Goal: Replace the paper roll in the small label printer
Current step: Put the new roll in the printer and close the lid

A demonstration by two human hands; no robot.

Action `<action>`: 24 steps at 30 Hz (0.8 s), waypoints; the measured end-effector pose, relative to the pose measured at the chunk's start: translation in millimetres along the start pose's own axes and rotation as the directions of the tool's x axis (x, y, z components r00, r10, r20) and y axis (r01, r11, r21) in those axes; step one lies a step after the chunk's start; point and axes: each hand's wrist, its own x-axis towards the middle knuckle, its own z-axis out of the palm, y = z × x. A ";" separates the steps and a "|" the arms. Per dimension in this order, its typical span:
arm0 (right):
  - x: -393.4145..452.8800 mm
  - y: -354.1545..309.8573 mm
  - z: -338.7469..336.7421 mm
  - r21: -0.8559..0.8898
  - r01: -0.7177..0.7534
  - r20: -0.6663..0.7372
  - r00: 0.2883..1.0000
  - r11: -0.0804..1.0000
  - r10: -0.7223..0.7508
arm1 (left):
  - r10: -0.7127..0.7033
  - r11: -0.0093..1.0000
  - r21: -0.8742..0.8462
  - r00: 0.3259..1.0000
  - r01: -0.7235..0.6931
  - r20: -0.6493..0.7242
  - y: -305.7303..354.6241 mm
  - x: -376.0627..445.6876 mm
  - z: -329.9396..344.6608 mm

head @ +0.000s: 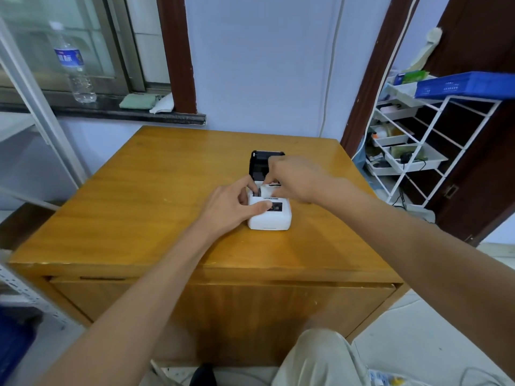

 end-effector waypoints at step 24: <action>-26.0 -9.1 -7.1 0.140 -0.101 -0.135 0.983 0.985 0.120 | -0.074 0.995 0.068 0.997 0.075 -0.018 8.1 -5.7 -1.2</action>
